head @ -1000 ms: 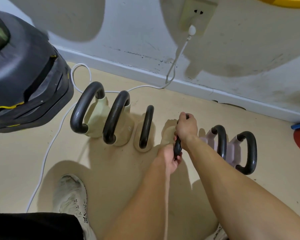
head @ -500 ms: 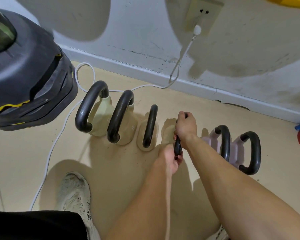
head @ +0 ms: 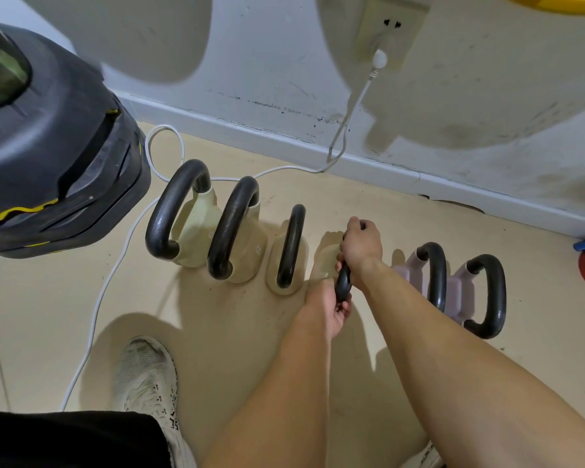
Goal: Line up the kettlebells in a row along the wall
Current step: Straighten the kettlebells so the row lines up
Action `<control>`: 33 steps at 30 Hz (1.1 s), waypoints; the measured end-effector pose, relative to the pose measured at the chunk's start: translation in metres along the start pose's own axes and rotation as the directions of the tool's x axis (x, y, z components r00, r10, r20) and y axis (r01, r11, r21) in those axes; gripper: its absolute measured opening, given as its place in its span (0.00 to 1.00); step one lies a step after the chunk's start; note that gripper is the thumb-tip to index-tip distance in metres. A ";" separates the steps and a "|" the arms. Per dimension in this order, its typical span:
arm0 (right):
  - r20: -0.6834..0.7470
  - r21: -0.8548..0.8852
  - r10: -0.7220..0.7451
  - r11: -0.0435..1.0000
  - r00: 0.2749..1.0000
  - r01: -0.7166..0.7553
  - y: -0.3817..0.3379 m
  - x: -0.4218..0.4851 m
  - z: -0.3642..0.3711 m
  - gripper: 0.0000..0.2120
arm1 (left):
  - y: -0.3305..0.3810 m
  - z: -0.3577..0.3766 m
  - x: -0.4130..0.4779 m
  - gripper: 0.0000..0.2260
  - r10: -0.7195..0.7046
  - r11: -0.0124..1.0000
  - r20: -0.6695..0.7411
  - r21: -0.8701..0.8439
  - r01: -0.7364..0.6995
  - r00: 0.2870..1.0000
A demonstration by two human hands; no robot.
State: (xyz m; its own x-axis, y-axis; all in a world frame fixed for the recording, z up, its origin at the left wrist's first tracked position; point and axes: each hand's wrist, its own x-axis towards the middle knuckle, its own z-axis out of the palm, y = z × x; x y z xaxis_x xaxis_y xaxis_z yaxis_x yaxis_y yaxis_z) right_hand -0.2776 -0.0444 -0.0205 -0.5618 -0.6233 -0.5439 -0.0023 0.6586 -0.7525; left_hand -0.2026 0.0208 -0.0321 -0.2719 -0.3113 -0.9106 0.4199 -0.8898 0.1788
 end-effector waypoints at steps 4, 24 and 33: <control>0.029 0.028 0.021 0.999 0.999 -0.022 -0.004 -0.008 -0.003 0.15 | 0.002 -0.002 -0.004 0.10 -0.011 1.000 0.009 -0.002 0.011 1.000; 0.096 -0.008 0.056 0.998 0.994 -0.055 -0.014 -0.022 -0.014 0.16 | -0.004 0.003 -0.003 0.10 -0.042 0.997 -0.008 -0.062 0.042 0.999; -0.075 -0.683 -0.369 0.696 0.927 0.222 -0.029 -0.006 -0.104 0.22 | -0.087 0.028 -0.004 0.22 -0.083 0.996 -0.101 -0.033 0.080 0.991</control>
State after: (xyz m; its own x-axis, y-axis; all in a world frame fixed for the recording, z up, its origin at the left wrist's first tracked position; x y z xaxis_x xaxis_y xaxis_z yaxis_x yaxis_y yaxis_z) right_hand -0.3602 -0.0156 0.0434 -0.5815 -0.7889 -0.1987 -0.6915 0.6080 -0.3901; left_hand -0.2624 0.0900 -0.0334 -0.2167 -0.2012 -0.9553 0.4251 -0.9003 0.0932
